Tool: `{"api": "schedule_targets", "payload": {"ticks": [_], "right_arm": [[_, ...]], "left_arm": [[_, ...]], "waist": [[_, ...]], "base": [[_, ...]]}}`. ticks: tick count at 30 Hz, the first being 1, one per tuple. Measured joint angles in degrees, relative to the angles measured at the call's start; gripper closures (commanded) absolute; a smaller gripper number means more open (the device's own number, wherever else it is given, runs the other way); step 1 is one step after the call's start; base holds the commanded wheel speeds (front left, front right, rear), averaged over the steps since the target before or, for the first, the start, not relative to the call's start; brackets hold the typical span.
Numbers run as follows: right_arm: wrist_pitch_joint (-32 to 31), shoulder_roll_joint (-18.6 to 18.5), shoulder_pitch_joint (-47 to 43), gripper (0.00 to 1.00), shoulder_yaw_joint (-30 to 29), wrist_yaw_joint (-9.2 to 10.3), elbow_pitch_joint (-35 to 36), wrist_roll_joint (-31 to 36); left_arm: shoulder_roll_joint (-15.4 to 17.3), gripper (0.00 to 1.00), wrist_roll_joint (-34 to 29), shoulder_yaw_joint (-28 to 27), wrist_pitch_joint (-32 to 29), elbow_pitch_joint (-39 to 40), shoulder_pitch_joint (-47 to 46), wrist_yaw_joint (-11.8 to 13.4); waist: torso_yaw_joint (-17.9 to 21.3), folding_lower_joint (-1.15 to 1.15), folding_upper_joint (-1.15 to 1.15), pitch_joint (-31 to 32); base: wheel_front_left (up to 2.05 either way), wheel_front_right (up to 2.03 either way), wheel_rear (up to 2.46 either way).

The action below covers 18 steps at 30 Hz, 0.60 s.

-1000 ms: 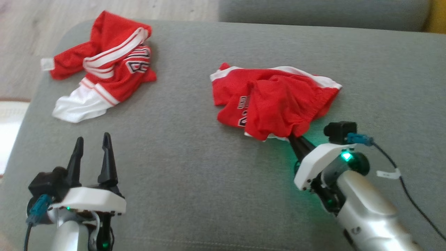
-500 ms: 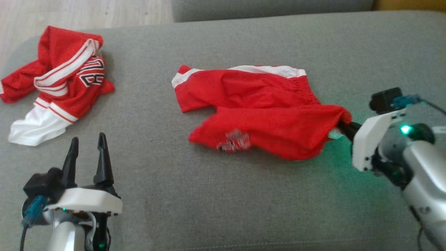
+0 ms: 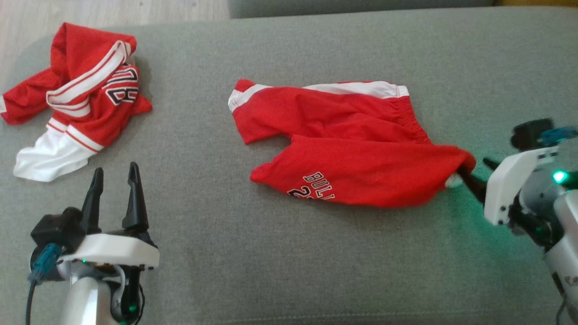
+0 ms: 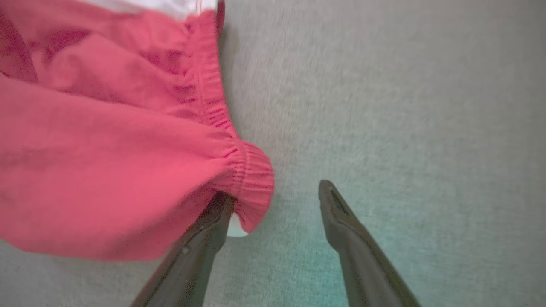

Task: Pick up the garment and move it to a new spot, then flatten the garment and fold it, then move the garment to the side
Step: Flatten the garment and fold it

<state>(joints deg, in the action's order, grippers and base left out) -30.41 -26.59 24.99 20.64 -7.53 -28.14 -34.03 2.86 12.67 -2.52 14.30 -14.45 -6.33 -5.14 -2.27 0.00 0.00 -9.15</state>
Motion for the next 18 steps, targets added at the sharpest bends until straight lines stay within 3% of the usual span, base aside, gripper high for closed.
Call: {"api": "schedule_targets", "payload": {"ticks": [6,11,18], "right_arm": [[6.04,2.78,-2.76,0.00,-8.25,0.00,8.23,3.66],[10.21,7.50,-8.51,0.00,-10.99,0.00,15.39,6.69],[28.82,16.82,-14.55,0.00,-13.08,0.00,20.93,10.73]], "left_arm": [[-0.05,0.00,-0.57,-0.25,0.00,0.01,0.55,-0.42],[-0.10,0.00,-0.57,-0.22,0.00,0.12,1.08,-0.54],[-0.15,0.00,-0.57,-0.15,0.00,1.02,2.76,-0.93]], "waist": [[0.52,0.00,0.00,2.59],[0.84,0.00,0.00,4.32],[0.92,0.00,0.00,5.33]], "base": [[0.00,0.00,0.00],[0.00,0.00,0.00],[0.00,0.00,0.00]]}}
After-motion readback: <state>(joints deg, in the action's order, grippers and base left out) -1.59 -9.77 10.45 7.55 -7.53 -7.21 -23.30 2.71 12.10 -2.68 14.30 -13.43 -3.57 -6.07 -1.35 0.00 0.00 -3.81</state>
